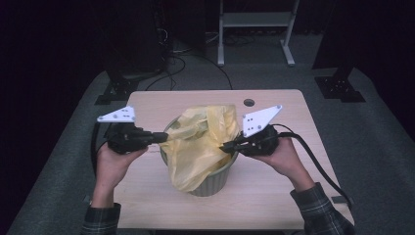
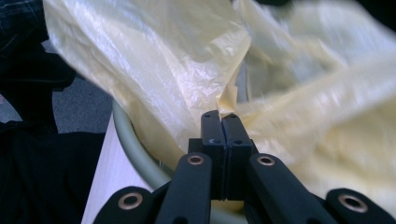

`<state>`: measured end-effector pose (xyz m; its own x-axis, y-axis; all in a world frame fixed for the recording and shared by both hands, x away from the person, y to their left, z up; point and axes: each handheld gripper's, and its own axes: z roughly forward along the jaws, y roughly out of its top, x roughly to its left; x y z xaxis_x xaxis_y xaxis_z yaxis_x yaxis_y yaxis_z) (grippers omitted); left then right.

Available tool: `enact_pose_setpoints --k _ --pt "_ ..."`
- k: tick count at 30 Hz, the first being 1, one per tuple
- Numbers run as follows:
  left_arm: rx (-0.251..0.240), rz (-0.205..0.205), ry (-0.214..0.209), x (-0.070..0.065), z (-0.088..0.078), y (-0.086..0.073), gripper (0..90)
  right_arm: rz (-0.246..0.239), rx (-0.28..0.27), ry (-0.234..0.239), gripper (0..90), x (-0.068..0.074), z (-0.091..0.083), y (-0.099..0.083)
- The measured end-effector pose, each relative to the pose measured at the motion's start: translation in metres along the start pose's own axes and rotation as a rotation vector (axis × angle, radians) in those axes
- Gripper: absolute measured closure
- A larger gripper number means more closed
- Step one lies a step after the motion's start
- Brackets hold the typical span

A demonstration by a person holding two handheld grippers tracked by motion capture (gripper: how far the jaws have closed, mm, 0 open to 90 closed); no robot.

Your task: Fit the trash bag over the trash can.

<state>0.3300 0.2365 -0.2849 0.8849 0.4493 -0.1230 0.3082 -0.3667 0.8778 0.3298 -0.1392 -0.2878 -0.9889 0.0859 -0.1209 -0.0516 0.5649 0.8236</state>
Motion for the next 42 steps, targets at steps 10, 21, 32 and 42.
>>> enact_pose_setpoints --k 10,21,32,42 --pt "-0.041 -0.056 0.082 0.01 -0.037 -0.033 89.8 0.068 0.001 -0.046 89.5 -0.004 -0.03 -0.032" --pt "-0.003 -0.085 0.018 -0.001 -0.027 -0.058 89.7 0.14 0.031 0.022 89.6 0.004 -0.033 -0.061" --pt "0.051 -0.09 -0.041 -0.016 -0.024 -0.071 89.8 0.159 0.107 0.168 89.7 0.015 -0.007 -0.069" --pt "0.089 -0.102 -0.07 -0.023 -0.021 -0.084 89.8 0.161 0.128 0.214 89.6 0.025 -0.002 -0.074"
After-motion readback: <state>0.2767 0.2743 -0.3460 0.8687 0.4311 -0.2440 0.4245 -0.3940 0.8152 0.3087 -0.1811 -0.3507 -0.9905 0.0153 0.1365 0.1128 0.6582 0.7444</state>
